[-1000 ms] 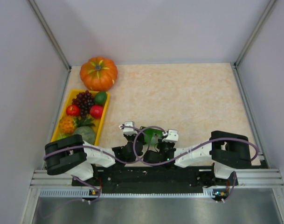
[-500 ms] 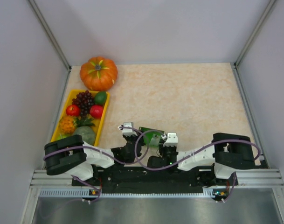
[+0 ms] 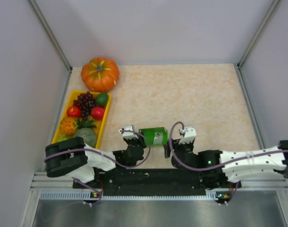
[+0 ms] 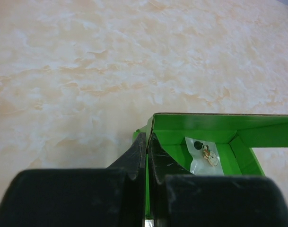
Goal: Fold the paper box
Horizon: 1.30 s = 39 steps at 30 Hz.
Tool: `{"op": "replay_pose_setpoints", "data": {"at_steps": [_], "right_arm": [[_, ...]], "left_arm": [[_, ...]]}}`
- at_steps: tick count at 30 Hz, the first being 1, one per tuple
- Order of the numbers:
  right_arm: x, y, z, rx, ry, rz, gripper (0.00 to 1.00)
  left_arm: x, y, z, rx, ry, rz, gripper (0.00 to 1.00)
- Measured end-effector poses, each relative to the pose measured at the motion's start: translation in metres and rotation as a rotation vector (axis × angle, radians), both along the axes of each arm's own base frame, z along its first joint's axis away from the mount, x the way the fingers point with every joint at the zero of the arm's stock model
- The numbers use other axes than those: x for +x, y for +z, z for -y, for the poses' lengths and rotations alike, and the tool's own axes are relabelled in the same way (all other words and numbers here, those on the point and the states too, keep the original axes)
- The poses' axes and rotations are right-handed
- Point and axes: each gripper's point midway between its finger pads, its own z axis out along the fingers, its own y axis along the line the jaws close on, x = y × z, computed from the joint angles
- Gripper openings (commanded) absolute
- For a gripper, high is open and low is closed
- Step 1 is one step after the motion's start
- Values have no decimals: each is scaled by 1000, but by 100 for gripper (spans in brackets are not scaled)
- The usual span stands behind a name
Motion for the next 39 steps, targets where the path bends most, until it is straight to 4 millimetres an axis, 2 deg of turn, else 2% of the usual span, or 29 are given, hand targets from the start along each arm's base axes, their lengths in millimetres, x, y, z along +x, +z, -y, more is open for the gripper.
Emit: {"op": "replay_pose_setpoints", "data": {"at_steps": [2, 4, 8, 11, 13, 17, 19, 20, 25, 34, 37, 38, 39], "right_arm": [[0, 10, 9, 55, 26, -29, 76], [9, 19, 23, 121, 16, -54, 76], [35, 39, 53, 256, -39, -95, 69], [55, 56, 60, 337, -58, -150, 62], [71, 68, 50, 390, -30, -208, 61], [86, 81, -7, 466, 150, -347, 59], [87, 80, -34, 500, 233, -414, 57], [87, 78, -45, 515, 265, -455, 53], [90, 69, -84, 625, 353, -561, 49], [66, 32, -97, 743, 367, -648, 50], [57, 20, -99, 774, 373, -664, 50], [54, 18, -100, 785, 380, -663, 50], [51, 16, -101, 796, 385, -662, 50]], "left_arm": [[-1, 0, 0, 3, 2, 1, 0], [-2, -1, 0, 8, 2, 1, 0], [-3, -1, 1, 25, 4, 2, 0], [-4, -1, 2, 39, 9, 3, 0], [-3, -1, 3, 49, 13, 3, 0], [-3, -1, 6, 71, 22, 4, 0], [-3, -1, 8, 82, 25, 5, 0], [-3, -1, 8, 93, 29, 6, 0], [-4, -1, 10, 132, 42, 10, 0], [-6, -3, 12, 176, 68, 19, 0], [-8, -4, 12, 183, 66, 17, 7], [-9, -5, 12, 186, 64, 16, 16], [-10, -6, 12, 191, 60, 13, 18]]}}
